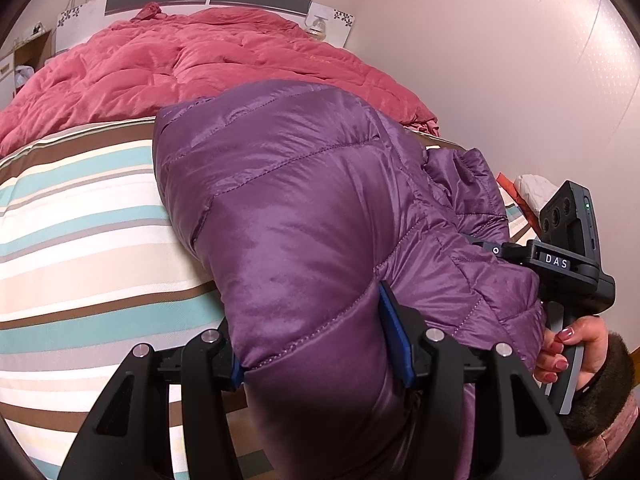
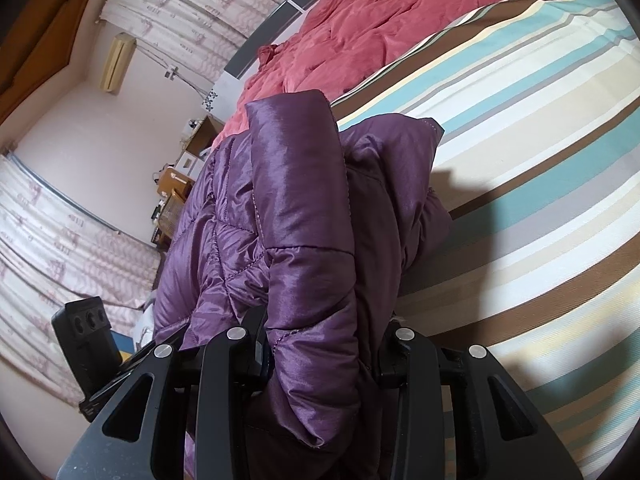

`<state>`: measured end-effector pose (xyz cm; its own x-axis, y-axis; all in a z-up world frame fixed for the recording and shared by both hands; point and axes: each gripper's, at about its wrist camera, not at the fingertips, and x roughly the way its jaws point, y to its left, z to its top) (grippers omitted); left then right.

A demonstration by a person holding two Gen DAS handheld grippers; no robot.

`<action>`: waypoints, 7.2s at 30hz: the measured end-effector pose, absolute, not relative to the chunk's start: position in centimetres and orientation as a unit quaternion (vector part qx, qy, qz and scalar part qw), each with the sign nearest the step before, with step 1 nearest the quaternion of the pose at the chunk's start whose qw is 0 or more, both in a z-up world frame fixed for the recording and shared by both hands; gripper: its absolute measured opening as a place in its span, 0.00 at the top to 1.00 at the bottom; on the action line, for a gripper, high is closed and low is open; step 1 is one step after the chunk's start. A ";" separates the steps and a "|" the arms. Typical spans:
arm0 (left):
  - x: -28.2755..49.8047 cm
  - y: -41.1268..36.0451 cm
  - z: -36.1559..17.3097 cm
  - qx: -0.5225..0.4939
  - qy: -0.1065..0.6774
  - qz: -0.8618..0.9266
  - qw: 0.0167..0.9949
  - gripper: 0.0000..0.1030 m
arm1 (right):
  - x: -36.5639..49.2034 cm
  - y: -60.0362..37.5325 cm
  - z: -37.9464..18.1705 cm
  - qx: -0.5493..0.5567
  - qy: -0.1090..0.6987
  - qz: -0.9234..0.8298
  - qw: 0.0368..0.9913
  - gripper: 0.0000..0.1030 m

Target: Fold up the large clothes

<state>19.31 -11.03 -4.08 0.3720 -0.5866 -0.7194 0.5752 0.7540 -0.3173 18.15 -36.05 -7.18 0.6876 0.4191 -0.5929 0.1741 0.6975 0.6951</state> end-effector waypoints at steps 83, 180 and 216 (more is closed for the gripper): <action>27.5 0.2 -2.8 -0.020 0.404 -0.257 0.878 0.47 | 28.9 -24.8 -3.4 0.325 0.373 0.143 0.857 0.67; 18.7 1.1 -5.1 0.014 0.343 -0.065 0.937 0.02 | 24.5 -15.0 -2.2 0.063 0.346 -0.024 0.936 0.34; 10.1 2.1 -2.1 0.017 0.298 -0.006 0.954 0.02 | 14.9 -13.5 -0.1 0.042 0.284 -0.028 0.958 0.10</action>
<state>10.08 2.13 -2.12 0.8226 -0.0014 -0.5686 0.0215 0.9994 0.0286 14.85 -13.52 -0.14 0.8375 -0.0293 -0.5456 0.0768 0.9950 0.0644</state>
